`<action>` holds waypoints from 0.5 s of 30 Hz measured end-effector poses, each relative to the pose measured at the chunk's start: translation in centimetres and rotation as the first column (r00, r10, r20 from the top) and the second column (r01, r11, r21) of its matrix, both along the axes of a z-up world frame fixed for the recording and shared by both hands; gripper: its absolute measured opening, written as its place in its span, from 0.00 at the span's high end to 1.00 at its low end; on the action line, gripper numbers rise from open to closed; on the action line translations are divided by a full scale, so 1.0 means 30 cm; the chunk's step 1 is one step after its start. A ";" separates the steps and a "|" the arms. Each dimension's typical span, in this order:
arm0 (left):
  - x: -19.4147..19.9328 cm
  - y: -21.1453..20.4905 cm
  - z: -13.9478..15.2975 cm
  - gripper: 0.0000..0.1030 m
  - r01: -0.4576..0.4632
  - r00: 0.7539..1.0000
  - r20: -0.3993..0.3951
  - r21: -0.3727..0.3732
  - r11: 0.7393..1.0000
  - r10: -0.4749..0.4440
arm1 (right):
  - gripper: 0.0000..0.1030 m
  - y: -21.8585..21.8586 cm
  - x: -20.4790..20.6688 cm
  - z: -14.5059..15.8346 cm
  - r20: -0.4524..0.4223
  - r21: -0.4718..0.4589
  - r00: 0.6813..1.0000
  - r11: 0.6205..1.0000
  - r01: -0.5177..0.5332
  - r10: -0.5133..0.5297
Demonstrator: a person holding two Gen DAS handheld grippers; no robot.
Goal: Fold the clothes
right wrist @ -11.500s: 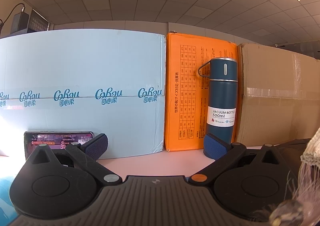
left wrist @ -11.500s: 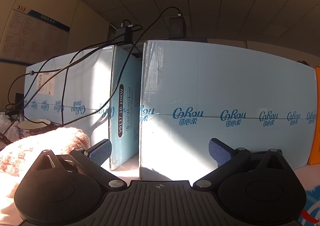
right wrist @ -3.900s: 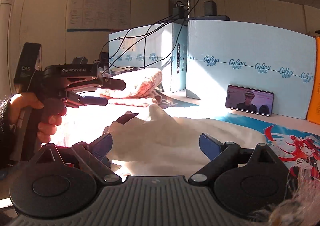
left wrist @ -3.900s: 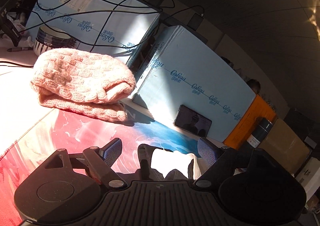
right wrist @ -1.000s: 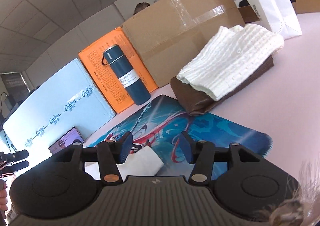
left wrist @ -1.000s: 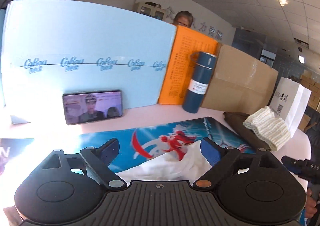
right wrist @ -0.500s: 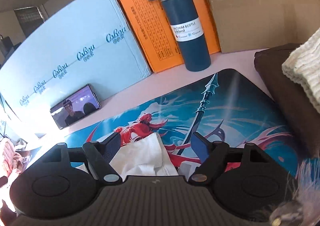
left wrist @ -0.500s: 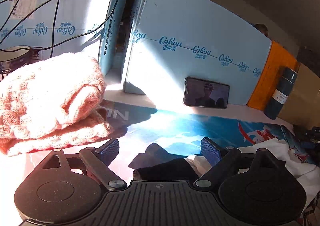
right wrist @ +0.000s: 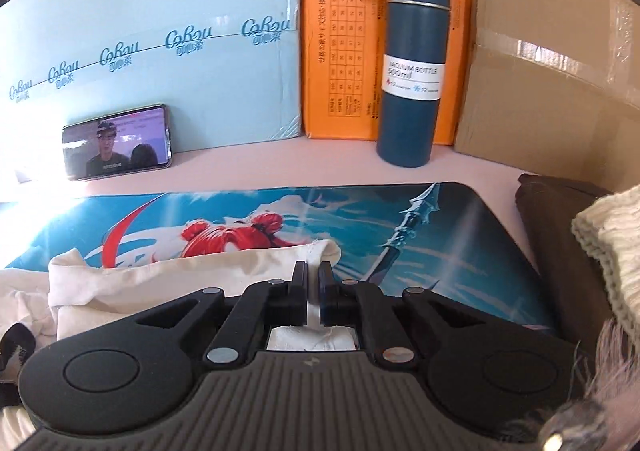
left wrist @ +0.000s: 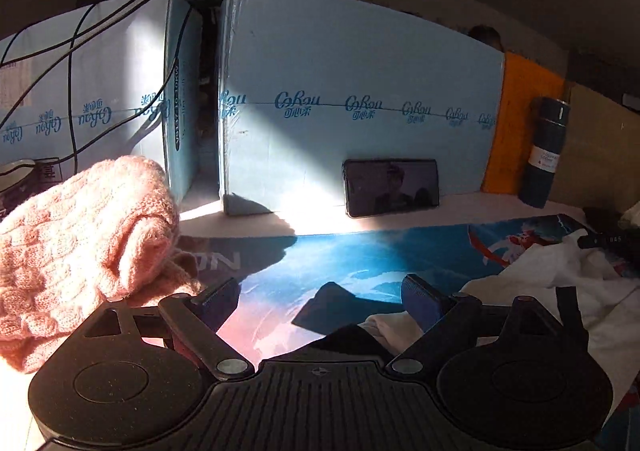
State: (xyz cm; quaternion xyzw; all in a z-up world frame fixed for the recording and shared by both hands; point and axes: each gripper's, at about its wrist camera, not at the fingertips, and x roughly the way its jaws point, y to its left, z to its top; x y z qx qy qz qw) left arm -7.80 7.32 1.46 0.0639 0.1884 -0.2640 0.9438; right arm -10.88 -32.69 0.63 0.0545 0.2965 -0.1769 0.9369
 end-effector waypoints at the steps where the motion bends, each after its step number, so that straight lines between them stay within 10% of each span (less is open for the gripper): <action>1: -0.028 -0.029 0.006 0.12 0.045 0.998 0.036 0.029 0.999 -0.046 | 0.95 -0.014 0.001 -0.001 -0.004 -0.013 1.000 1.000 0.023 -0.023; 7: -0.189 -0.231 -0.044 0.12 0.399 0.912 0.009 0.218 0.891 -0.411 | 0.94 -0.057 -0.003 -0.047 -0.027 -0.023 0.997 0.997 0.072 -0.072; 11: -0.251 -0.308 -0.110 0.12 0.482 0.860 -0.021 0.356 0.800 -0.509 | 0.72 -0.050 -0.058 -0.001 0.049 0.007 0.991 0.992 0.127 -0.128; 15: -0.252 -0.338 -0.112 0.12 0.477 0.860 -0.005 0.367 0.799 -0.511 | 0.56 -0.002 -0.124 0.074 0.166 0.119 0.984 0.992 0.042 -0.061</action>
